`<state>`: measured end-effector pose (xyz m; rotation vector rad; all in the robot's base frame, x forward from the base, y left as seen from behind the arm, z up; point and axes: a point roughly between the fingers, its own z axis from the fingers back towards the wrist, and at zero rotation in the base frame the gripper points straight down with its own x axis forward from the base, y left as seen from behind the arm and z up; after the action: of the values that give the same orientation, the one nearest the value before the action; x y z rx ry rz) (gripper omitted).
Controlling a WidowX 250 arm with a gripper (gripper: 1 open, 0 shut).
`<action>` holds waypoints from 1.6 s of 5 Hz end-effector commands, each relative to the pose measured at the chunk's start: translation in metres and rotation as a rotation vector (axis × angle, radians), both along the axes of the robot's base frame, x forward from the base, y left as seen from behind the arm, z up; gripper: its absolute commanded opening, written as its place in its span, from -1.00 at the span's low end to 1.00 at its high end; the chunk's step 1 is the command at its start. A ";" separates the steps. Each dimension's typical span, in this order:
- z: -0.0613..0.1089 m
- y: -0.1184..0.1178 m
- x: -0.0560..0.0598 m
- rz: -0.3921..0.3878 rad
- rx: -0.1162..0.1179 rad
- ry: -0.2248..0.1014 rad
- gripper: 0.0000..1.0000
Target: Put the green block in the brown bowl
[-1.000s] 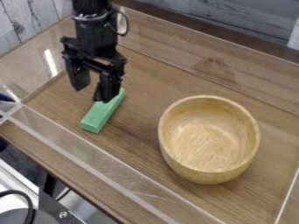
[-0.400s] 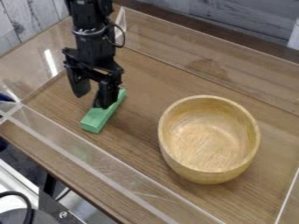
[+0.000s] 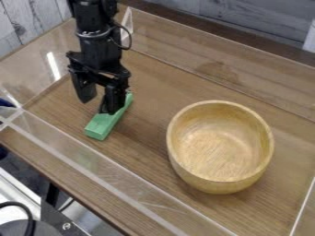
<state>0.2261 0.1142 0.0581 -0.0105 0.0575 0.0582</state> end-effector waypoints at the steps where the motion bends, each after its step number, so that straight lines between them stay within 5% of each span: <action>1: 0.011 0.007 0.009 0.008 0.011 -0.050 1.00; 8: 0.016 0.007 0.013 0.005 -0.013 -0.087 1.00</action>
<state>0.2297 0.1129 0.0600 -0.0531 0.0284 0.0532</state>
